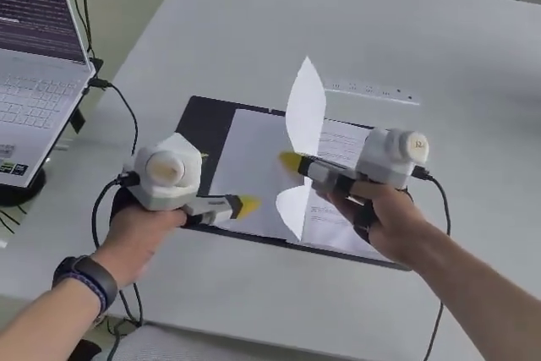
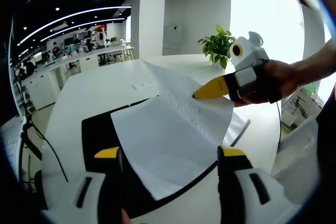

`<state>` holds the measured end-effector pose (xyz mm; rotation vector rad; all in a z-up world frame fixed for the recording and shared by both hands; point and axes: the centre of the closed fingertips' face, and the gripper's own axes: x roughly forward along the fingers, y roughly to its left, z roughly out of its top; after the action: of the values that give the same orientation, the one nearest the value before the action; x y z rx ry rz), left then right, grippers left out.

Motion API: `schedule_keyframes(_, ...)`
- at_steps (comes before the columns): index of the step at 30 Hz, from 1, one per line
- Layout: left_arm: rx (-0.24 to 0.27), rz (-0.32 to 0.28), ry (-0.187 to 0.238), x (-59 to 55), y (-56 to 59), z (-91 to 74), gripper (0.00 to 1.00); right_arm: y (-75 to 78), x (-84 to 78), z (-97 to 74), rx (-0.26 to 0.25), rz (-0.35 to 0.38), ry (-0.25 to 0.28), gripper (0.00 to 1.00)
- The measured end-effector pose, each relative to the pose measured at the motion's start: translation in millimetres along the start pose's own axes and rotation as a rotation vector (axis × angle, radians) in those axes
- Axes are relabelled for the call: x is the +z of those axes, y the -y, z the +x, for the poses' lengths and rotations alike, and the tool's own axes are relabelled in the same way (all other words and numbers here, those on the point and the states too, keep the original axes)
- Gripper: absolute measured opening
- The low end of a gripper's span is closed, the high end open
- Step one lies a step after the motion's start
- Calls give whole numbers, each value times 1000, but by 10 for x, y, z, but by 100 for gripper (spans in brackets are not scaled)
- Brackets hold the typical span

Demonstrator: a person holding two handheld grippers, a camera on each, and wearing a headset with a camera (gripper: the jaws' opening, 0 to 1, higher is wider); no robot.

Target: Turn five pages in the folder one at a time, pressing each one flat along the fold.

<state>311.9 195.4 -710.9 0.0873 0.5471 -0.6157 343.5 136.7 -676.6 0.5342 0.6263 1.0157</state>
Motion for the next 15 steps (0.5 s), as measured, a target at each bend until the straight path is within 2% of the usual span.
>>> schedule_keyframes(4, 12, -10, 1, -62, -55, -93, 74, -31, -104, 128, 9, 1, -31, 0)
schedule_keyframes(8, 24, -25, 1, -124, -92, -164, 74, 6, -220, 263, 9, 15, -65, 0)
schedule_keyframes(13, 31, -44, -7, -234, -148, -181, 74, 15, -296, 373, 8, 21, -94, 0)
schedule_keyframes(15, 34, -50, -5, -235, -155, -192, 73, 43, -327, 417, 4, 28, -103, 0)
